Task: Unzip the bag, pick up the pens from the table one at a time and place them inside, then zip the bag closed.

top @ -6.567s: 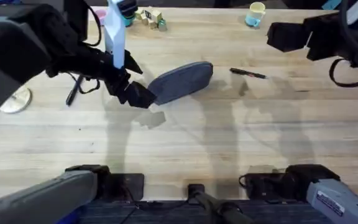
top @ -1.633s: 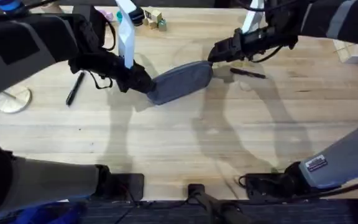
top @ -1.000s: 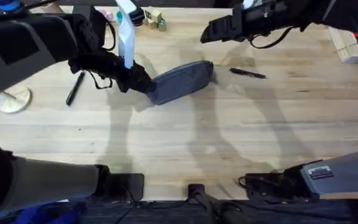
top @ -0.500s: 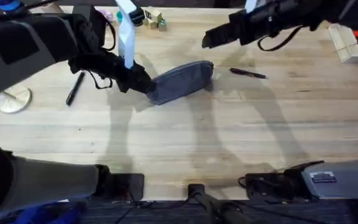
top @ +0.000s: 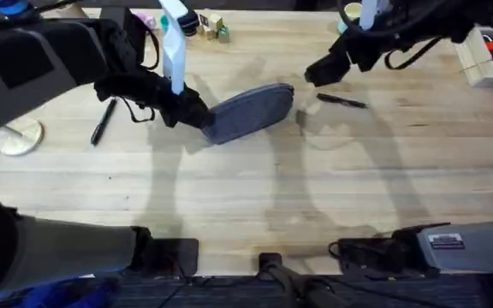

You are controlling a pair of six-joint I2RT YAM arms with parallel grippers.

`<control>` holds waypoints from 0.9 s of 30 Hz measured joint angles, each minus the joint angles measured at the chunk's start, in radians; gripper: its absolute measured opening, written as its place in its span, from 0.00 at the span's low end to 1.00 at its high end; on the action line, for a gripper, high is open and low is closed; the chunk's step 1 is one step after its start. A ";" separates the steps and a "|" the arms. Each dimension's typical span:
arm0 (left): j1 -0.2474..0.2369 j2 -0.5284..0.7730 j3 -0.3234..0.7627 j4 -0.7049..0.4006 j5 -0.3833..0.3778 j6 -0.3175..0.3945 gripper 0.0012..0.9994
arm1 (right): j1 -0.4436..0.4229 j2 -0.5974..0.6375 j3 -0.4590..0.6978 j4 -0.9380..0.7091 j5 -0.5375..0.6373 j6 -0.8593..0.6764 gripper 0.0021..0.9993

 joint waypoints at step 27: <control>0.000 0.000 0.000 0.011 -0.001 0.000 0.04 | -0.017 0.000 0.000 0.006 0.227 -0.340 1.00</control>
